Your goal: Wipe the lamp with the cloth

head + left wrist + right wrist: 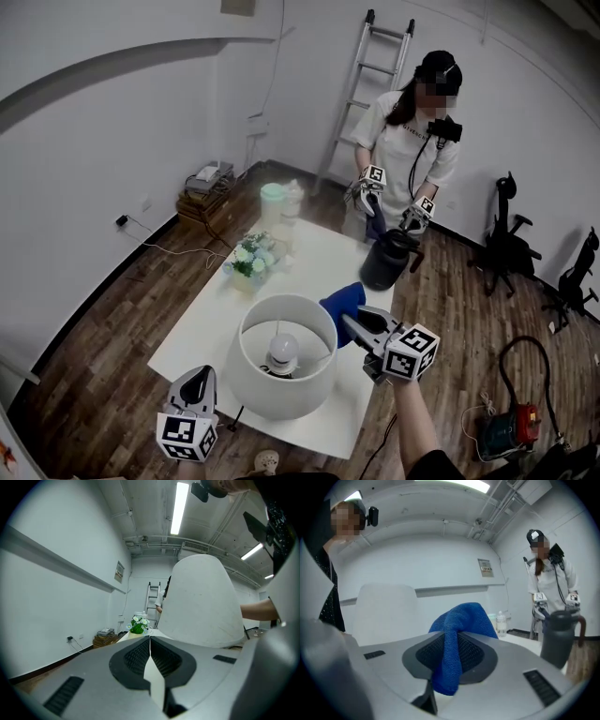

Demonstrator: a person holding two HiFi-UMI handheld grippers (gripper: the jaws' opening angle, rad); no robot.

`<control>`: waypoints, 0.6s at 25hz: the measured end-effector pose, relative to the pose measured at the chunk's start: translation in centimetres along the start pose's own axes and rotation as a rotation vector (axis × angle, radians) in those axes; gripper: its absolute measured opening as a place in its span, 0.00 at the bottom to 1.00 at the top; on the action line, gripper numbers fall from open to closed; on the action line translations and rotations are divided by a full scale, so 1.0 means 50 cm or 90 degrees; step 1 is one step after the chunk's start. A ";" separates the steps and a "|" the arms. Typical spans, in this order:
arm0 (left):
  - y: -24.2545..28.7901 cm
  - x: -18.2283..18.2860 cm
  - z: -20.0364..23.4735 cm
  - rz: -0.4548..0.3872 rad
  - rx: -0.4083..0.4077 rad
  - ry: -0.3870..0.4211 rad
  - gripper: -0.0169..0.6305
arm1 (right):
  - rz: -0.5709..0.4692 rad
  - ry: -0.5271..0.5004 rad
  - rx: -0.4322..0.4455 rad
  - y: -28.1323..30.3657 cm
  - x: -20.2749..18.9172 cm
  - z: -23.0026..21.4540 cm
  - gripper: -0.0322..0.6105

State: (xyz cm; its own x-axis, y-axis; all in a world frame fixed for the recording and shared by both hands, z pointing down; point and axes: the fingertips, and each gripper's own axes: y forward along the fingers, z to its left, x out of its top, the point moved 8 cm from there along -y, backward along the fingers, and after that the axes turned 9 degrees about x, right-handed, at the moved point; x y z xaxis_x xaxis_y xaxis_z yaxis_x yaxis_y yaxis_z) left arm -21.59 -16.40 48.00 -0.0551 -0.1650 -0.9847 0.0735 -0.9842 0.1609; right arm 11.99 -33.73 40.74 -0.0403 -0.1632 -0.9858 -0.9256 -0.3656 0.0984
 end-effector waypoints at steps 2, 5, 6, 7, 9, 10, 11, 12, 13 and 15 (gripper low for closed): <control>0.012 0.007 0.002 -0.008 -0.001 0.000 0.05 | -0.055 -0.021 0.053 0.012 0.091 -0.004 0.17; 0.028 0.020 0.001 -0.018 -0.006 0.002 0.04 | -0.106 -0.040 0.151 0.043 0.221 0.006 0.17; 0.031 0.025 0.001 -0.021 -0.008 0.003 0.04 | -0.100 -0.045 0.185 0.058 0.251 0.014 0.17; 0.034 0.029 0.001 -0.024 -0.009 0.005 0.04 | -0.084 -0.048 0.220 0.074 0.272 0.022 0.17; 0.040 0.036 0.001 -0.030 -0.010 0.009 0.04 | -0.036 -0.045 0.283 0.110 0.285 0.036 0.17; 0.043 0.037 0.002 -0.032 -0.011 0.010 0.05 | -0.012 -0.041 0.308 0.127 0.280 0.041 0.17; 0.045 0.038 0.002 -0.033 -0.011 0.011 0.04 | 0.010 -0.034 0.328 0.143 0.268 0.043 0.17; 0.047 0.037 0.003 -0.033 -0.011 0.012 0.05 | 0.030 -0.025 0.341 0.157 0.252 0.043 0.17; 0.048 0.036 0.005 -0.031 -0.012 0.013 0.04 | 0.047 -0.016 0.348 0.169 0.234 0.040 0.17; 0.050 0.031 0.006 -0.025 -0.013 0.014 0.04 | 0.068 0.008 0.354 0.189 0.196 0.028 0.17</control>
State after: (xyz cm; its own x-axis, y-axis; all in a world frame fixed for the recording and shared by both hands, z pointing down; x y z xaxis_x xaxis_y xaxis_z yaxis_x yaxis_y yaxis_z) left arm -21.80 -19.13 46.88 -0.0360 -0.1248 -0.9915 0.0923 -0.9883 0.1211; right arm 2.31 -37.50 31.80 -0.1431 -0.1845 -0.9724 -0.9758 0.1902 0.1075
